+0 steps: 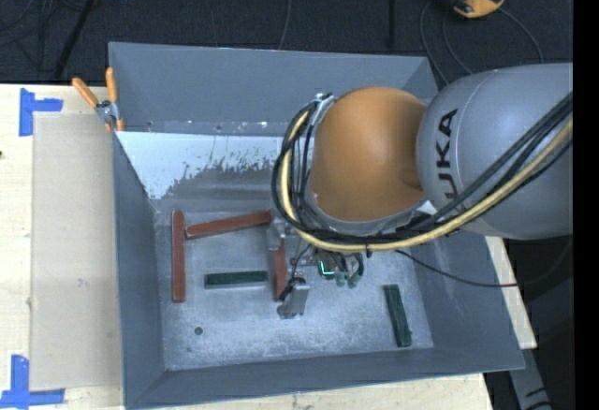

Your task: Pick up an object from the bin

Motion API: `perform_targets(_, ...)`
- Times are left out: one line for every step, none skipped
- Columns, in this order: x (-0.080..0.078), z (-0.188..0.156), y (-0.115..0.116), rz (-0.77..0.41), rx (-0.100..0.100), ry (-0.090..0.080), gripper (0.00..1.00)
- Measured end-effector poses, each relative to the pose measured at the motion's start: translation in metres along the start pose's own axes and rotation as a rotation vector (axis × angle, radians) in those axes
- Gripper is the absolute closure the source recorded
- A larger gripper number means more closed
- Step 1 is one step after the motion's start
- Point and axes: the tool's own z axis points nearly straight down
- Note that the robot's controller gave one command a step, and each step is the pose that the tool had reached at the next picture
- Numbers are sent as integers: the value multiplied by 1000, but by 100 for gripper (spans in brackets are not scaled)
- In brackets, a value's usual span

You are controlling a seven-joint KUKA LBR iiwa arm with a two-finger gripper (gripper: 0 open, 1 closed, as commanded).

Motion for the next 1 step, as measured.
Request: perform_targets(-2, -4, -1, 4, -1, -7, 0)
